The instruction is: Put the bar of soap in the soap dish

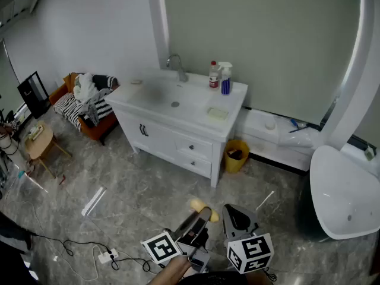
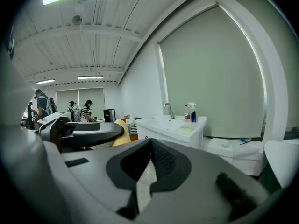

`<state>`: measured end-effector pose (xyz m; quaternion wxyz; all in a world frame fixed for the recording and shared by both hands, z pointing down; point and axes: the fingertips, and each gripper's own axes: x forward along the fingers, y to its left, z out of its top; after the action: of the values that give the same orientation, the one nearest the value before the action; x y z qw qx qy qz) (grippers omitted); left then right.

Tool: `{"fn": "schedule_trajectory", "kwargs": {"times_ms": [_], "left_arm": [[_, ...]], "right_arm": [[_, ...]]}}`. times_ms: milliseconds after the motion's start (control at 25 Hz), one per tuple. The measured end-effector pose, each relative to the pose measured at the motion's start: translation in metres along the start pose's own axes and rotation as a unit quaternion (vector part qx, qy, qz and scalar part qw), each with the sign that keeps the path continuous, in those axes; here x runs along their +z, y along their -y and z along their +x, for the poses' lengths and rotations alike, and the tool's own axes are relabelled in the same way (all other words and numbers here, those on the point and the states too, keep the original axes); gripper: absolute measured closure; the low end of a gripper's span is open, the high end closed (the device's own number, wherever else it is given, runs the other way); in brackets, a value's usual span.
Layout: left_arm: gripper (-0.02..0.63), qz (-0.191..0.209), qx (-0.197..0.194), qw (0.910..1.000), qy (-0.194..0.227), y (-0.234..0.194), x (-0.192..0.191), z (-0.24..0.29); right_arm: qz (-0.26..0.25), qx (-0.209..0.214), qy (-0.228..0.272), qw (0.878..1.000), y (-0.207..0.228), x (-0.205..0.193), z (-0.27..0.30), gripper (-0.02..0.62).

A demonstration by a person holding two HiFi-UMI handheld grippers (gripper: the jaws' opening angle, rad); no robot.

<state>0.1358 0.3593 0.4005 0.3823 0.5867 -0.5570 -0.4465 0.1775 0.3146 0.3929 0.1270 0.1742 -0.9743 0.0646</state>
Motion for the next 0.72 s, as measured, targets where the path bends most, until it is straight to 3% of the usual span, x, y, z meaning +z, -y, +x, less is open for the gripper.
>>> {"fn": "schedule_trajectory", "kwargs": {"times_ms": [720], "left_arm": [[0.422,-0.018,-0.008,0.9998,0.010,-0.006,0.015,0.006]], "right_arm": [[-0.001,0.001,-0.009,1.000,-0.001,-0.001,0.018,0.584]]}}
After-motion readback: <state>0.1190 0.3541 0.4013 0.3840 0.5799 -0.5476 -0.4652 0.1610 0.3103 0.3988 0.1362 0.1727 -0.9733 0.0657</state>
